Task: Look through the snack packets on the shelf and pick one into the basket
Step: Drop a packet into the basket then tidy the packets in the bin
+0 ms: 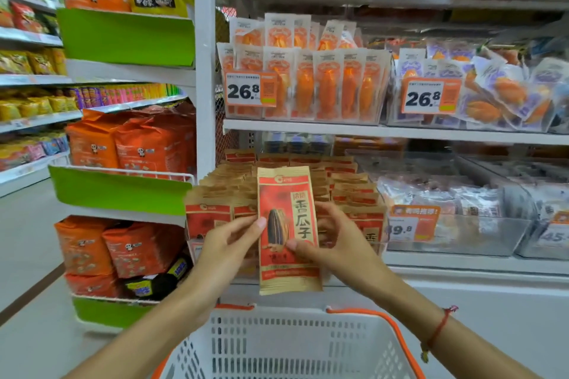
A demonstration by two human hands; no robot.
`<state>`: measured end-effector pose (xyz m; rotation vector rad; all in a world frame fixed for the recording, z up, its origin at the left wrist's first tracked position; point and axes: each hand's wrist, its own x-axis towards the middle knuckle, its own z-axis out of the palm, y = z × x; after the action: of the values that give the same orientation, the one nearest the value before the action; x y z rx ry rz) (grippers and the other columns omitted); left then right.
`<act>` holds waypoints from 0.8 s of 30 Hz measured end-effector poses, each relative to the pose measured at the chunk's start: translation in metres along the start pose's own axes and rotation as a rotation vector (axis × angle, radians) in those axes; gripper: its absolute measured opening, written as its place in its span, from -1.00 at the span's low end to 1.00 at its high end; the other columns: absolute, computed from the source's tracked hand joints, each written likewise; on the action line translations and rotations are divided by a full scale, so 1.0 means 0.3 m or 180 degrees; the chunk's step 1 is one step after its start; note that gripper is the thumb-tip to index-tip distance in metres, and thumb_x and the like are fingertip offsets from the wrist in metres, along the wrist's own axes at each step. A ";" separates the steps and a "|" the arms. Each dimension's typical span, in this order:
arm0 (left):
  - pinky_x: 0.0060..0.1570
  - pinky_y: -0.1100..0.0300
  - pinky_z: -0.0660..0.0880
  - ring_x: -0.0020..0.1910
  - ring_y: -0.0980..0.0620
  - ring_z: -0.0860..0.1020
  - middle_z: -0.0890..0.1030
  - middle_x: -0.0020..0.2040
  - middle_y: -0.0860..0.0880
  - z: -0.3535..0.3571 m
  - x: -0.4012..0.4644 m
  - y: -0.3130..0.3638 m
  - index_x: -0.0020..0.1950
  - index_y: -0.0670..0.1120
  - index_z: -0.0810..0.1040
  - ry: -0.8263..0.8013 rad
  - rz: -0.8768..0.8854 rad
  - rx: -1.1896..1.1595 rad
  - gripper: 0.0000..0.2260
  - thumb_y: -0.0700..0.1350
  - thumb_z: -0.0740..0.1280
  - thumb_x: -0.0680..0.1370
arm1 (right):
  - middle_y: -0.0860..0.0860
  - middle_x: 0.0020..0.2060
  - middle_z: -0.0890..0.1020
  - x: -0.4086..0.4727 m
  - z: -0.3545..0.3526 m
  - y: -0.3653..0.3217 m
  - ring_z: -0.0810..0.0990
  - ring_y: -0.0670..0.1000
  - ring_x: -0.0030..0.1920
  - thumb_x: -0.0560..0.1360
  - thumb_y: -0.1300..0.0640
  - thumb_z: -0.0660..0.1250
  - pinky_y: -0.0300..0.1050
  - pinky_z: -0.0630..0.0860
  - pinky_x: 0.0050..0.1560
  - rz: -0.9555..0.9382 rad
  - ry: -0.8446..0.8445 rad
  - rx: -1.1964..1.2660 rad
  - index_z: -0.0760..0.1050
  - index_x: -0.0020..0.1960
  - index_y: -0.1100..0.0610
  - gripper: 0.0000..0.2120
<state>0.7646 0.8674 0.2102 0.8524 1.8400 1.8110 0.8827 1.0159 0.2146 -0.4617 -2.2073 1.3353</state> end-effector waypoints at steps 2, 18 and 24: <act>0.07 0.15 0.59 0.05 0.17 0.64 0.69 0.07 0.08 -0.004 0.004 -0.014 0.19 0.04 0.62 0.0069 -0.0125 -0.0070 -0.75 0.05 0.34 0.54 | -0.08 0.05 0.63 0.000 0.021 0.018 0.65 -0.15 0.00 0.30 0.01 0.58 -0.14 0.60 0.07 0.0039 -0.0114 -0.0057 0.31 0.31 -0.08 -0.32; -0.14 0.34 0.56 -0.02 0.20 0.66 0.70 0.03 0.09 0.021 -0.021 -0.054 0.18 0.07 0.60 -0.0512 -0.0452 0.0165 -0.75 0.00 0.40 0.51 | 0.10 -0.31 0.71 0.019 -0.025 0.047 0.69 0.07 -0.28 0.56 -0.21 0.19 -0.05 0.62 -0.16 0.0512 0.0358 -0.0438 0.64 -0.17 0.34 -0.39; -0.07 0.30 0.57 0.04 0.17 0.65 0.69 0.06 0.09 0.018 -0.026 -0.056 0.25 0.08 0.59 -0.0747 -0.0401 0.0225 -0.72 0.00 0.35 0.54 | 0.02 -0.41 0.67 0.011 -0.040 0.043 0.65 -0.01 -0.39 0.58 -0.17 0.17 -0.24 0.56 -0.32 0.0624 0.0347 -0.0142 0.62 -0.17 0.35 -0.41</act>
<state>0.7717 0.8668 0.1922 0.9107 1.7733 1.5089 0.8872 1.0321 0.2087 -0.7664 -2.1499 1.3270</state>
